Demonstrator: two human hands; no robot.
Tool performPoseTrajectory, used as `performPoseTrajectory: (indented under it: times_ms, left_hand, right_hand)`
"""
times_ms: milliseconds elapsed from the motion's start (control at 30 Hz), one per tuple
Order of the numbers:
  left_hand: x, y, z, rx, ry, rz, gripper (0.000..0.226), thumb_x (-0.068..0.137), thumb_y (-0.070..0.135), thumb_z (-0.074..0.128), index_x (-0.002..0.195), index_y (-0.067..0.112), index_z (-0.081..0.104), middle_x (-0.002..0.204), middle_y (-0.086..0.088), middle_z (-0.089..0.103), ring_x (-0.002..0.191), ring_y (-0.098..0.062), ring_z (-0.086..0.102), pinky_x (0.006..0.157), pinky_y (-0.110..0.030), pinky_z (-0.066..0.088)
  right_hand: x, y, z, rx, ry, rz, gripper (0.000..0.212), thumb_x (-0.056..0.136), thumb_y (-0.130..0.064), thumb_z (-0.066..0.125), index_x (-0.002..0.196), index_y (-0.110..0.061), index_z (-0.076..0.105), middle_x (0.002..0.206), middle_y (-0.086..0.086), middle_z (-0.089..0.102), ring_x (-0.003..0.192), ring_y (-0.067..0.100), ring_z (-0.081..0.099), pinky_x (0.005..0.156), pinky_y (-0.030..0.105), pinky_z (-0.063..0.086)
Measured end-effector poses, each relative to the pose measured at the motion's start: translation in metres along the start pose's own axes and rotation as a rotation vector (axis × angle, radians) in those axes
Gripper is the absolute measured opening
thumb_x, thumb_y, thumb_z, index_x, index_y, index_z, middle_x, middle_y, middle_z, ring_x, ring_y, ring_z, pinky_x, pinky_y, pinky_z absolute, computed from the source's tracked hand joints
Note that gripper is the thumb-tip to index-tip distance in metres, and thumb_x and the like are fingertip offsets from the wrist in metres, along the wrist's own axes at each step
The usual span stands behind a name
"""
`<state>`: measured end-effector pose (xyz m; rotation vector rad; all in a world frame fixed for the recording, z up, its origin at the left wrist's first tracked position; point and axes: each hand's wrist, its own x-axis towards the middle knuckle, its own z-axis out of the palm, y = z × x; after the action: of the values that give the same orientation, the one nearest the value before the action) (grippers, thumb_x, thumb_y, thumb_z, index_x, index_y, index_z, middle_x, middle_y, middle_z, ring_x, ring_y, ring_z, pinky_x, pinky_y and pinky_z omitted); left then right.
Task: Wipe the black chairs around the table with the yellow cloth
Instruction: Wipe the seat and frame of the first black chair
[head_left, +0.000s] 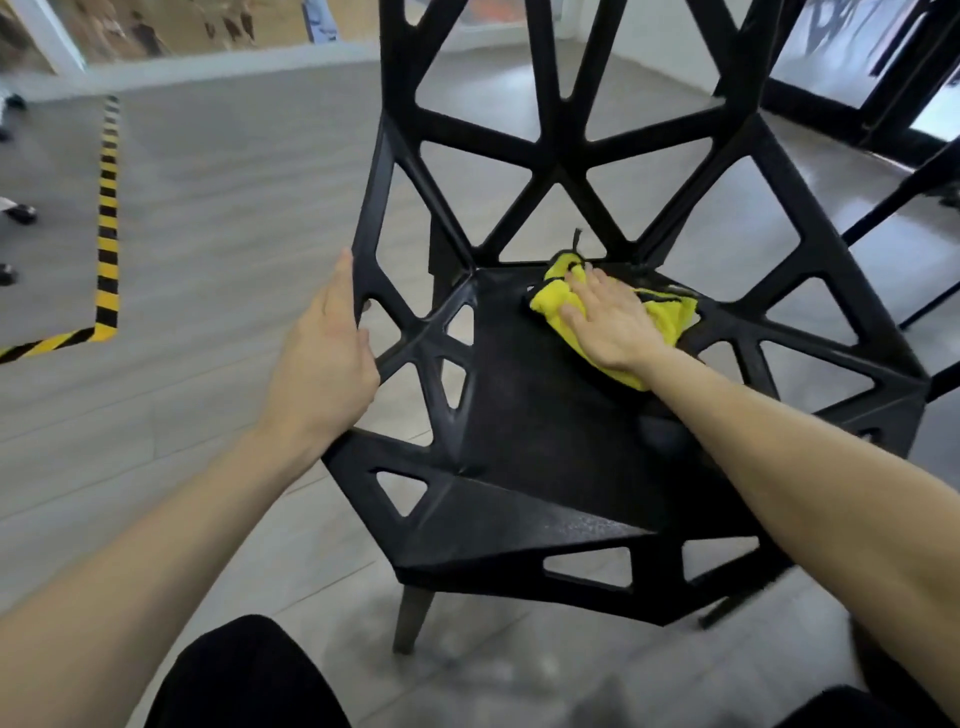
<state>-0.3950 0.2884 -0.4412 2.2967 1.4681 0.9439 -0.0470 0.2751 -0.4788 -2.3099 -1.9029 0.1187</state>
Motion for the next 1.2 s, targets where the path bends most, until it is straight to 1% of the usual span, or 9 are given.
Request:
performPoseTrajectory:
  times_ms: [200, 333, 533, 733, 833, 933, 1000, 1067, 1200]
  left_hand:
    - [-0.003, 0.006, -0.010, -0.167, -0.038, -0.092, 0.083, 0.103, 0.007, 0.055, 0.167, 0.045, 0.018, 0.141, 0.001, 0.065, 0.085, -0.037, 0.076, 0.069, -0.050, 0.068]
    - [-0.005, 0.011, -0.012, -0.246, -0.032, -0.153, 0.081, 0.107, 0.007, 0.055, 0.168, 0.048, 0.021, 0.132, 0.009, 0.067, 0.066, -0.023, 0.072, 0.047, -0.035, 0.063]
    - [-0.005, 0.013, -0.011, -0.220, -0.034, -0.161, 0.080, 0.108, 0.008, 0.054, 0.167, 0.050, 0.020, 0.131, 0.011, 0.067, 0.055, -0.021, 0.071, 0.047, -0.035, 0.062]
    - [0.000, 0.015, -0.012, -0.371, -0.004, -0.252, 0.061, 0.108, 0.026, 0.046, 0.159, 0.057, 0.035, 0.122, 0.010, 0.072, 0.080, -0.030, 0.076, 0.059, -0.047, 0.067]
    - [0.000, 0.018, -0.014, -0.439, 0.001, -0.319, 0.055, 0.109, 0.030, 0.041, 0.155, 0.060, 0.042, 0.123, 0.010, 0.073, 0.074, -0.034, 0.079, 0.057, -0.051, 0.066]
    - [-0.002, 0.027, -0.019, -0.460, -0.022, -0.338, 0.052, 0.114, 0.027, 0.036, 0.157, 0.055, 0.044, 0.124, 0.005, 0.070, 0.067, -0.034, 0.078, 0.048, -0.048, 0.064]
    - [-0.008, 0.030, -0.022, -0.465, -0.035, -0.334, 0.050, 0.116, 0.029, 0.035, 0.158, 0.055, 0.042, 0.128, 0.003, 0.070, 0.069, -0.030, 0.079, 0.051, -0.048, 0.065]
    - [-0.015, 0.031, -0.027, -0.475, -0.054, -0.329, 0.048, 0.117, 0.032, 0.035, 0.160, 0.054, 0.040, 0.131, 0.004, 0.070, 0.074, -0.026, 0.080, 0.055, -0.048, 0.066]
    - [-0.022, 0.031, -0.025, -0.484, -0.031, -0.349, 0.046, 0.117, 0.037, 0.037, 0.159, 0.054, 0.042, 0.131, 0.009, 0.070, 0.080, -0.015, 0.081, 0.050, -0.047, 0.065]
  right_hand:
    - [-0.142, -0.096, -0.021, 0.235, -0.279, -0.499, 0.068, 0.115, -0.043, 0.038, 0.171, -0.025, 0.005, 0.178, -0.005, 0.008, 0.163, 0.009, 0.004, 0.118, 0.006, -0.010]
    - [-0.114, -0.070, -0.017, 0.164, -0.254, -0.579, 0.071, 0.108, -0.062, 0.040, 0.169, -0.042, 0.010, 0.176, -0.012, 0.009, 0.163, 0.005, 0.001, 0.131, 0.027, -0.005]
    - [0.032, -0.086, 0.021, 0.191, 0.028, -0.010, 0.070, 0.110, -0.057, 0.022, 0.170, -0.021, 0.017, 0.177, 0.009, 0.015, 0.165, 0.027, 0.010, 0.133, 0.045, 0.009]
    - [-0.083, -0.120, -0.005, 0.494, -0.139, -0.435, 0.060, 0.112, -0.043, 0.047, 0.168, -0.032, 0.028, 0.173, -0.011, 0.027, 0.158, 0.005, 0.021, 0.122, 0.010, 0.010]
    - [-0.126, -0.096, -0.005, 0.340, -0.181, -0.602, 0.069, 0.103, -0.068, 0.046, 0.165, -0.051, 0.020, 0.175, -0.014, 0.017, 0.162, 0.003, 0.006, 0.129, 0.021, 0.004]
    - [-0.109, -0.090, 0.003, 0.173, -0.090, -0.400, 0.077, 0.091, -0.084, 0.026, 0.163, -0.055, 0.020, 0.173, -0.004, 0.029, 0.162, 0.021, 0.019, 0.131, 0.046, 0.016]
    - [-0.094, -0.097, 0.009, 0.147, 0.027, -0.324, 0.069, 0.097, -0.075, 0.034, 0.161, -0.049, 0.030, 0.152, -0.002, 0.053, 0.145, 0.028, 0.043, 0.119, 0.051, 0.034]
    - [-0.075, -0.099, 0.004, 0.261, 0.080, -0.217, 0.062, 0.102, -0.055, 0.055, 0.159, -0.040, 0.034, 0.130, 0.001, 0.064, 0.126, 0.032, 0.057, 0.104, 0.051, 0.046]
    - [-0.009, -0.129, -0.059, 0.755, 0.296, 0.031, 0.057, 0.102, -0.041, 0.067, 0.145, -0.016, 0.039, 0.129, 0.010, 0.060, 0.117, 0.034, 0.061, 0.088, 0.040, 0.044]
